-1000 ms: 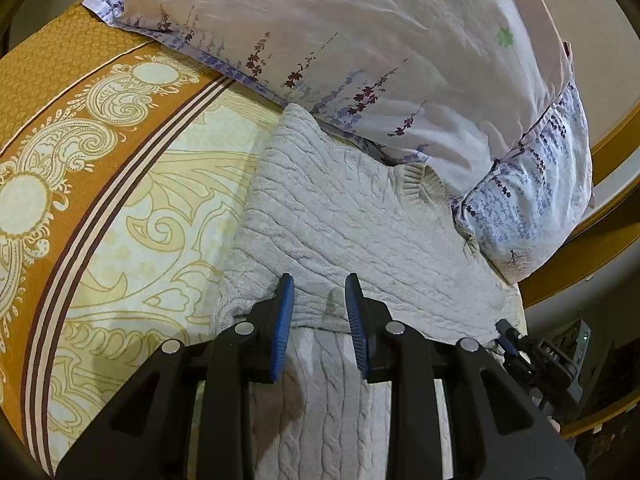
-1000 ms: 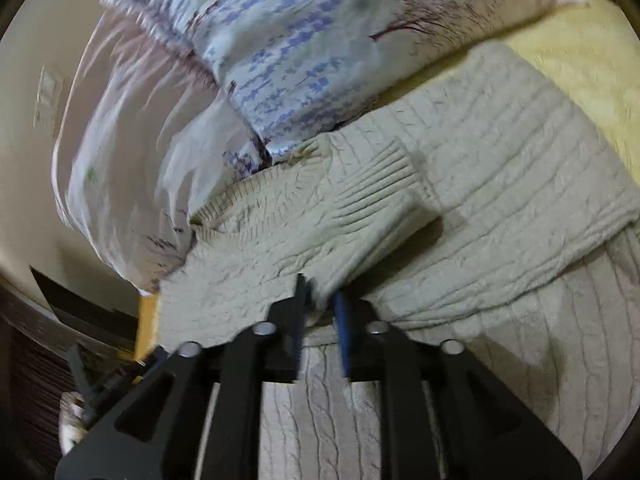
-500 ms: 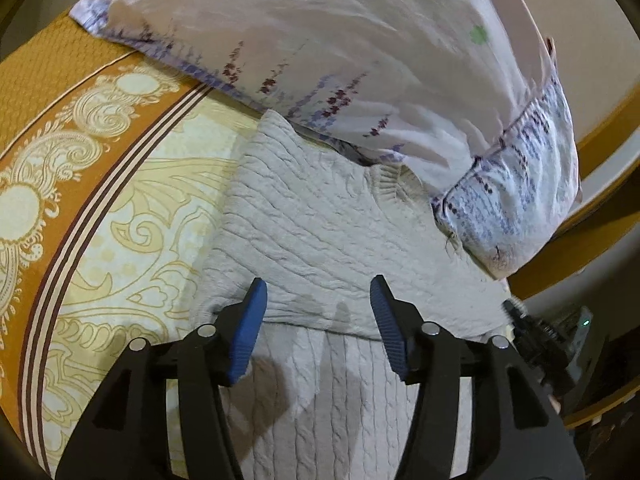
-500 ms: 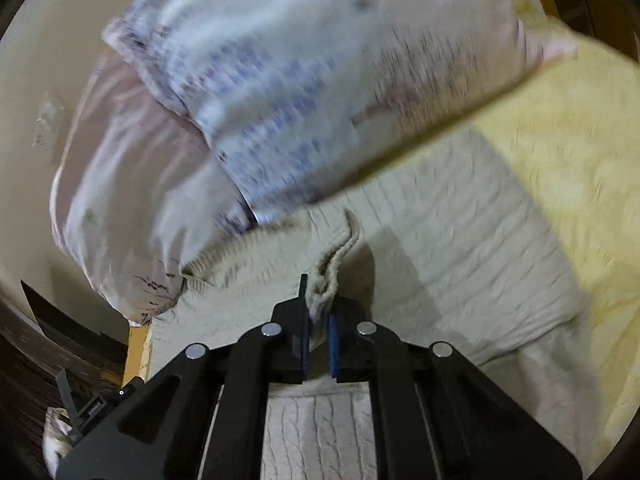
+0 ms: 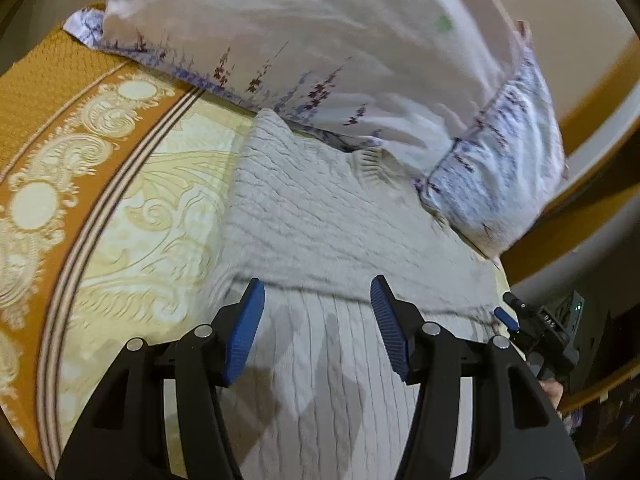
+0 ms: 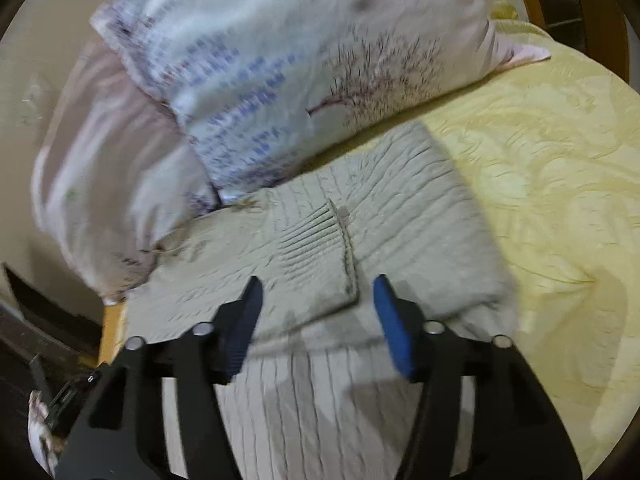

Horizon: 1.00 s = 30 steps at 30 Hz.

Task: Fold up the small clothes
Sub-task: 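Grasp the sweater hem with the left tool while the right tool grasps it too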

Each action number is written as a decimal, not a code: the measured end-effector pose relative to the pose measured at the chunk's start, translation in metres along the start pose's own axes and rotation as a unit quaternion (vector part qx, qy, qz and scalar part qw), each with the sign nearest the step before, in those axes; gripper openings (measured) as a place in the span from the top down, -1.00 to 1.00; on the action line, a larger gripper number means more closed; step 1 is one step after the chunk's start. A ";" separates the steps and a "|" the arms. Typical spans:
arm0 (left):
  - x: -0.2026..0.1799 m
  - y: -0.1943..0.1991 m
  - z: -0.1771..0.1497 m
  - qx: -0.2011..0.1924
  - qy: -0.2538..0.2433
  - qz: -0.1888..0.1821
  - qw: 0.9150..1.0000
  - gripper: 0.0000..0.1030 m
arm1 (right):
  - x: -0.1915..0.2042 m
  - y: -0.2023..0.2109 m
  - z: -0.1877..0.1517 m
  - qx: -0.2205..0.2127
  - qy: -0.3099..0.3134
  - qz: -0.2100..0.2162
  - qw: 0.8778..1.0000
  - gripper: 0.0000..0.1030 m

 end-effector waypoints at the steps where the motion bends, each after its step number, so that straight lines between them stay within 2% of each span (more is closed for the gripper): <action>1: 0.001 0.007 -0.003 -0.002 -0.005 -0.002 1.000 -0.08 | -0.009 0.014 -0.006 0.003 0.004 0.010 1.000 -0.17; 5: 0.010 0.033 -0.021 0.004 -0.016 -0.010 1.000 -0.08 | -0.042 0.052 -0.030 0.029 -0.001 0.027 0.999 -0.17; 10: 0.029 0.055 -0.056 0.030 0.010 -0.035 0.999 -0.07 | -0.079 0.084 -0.063 0.052 -0.014 0.023 0.998 -0.17; 12: 0.032 0.060 -0.068 0.037 0.016 -0.041 0.998 -0.07 | -0.087 0.091 -0.074 0.063 -0.019 0.034 0.997 -0.11; 16: 0.029 0.067 -0.090 0.048 0.025 -0.059 0.997 -0.07 | -0.087 0.089 -0.091 0.093 -0.029 0.064 0.993 0.11; 18: 0.027 0.070 -0.101 0.052 0.023 -0.060 0.997 -0.05 | -0.087 0.092 -0.097 0.098 -0.029 0.078 0.992 0.16; 21: 0.024 0.078 -0.114 0.050 0.027 -0.072 0.996 0.02 | -0.086 0.097 -0.108 0.110 -0.034 0.100 0.988 0.28; 24: 0.023 0.084 -0.126 0.054 0.033 -0.087 0.994 0.14 | -0.085 0.101 -0.125 0.135 -0.041 0.137 0.981 0.50; 25: 0.022 0.085 -0.132 0.059 0.034 -0.092 0.993 0.24 | -0.083 0.103 -0.128 0.138 -0.037 0.144 0.979 0.56; 30: 0.014 0.092 -0.155 0.073 0.036 -0.123 0.989 0.30 | -0.073 0.117 -0.149 0.156 -0.022 0.192 0.969 0.61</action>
Point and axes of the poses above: each gripper's, at about its wrist camera, not at the fingertips, and y roughly against the way its jaws point, x to its left, z to its top, the point moved 2 cm from there along -y, roughly the way its jaws point, and after that the axes turned 3 degrees about -x, right-handed, at the moved point
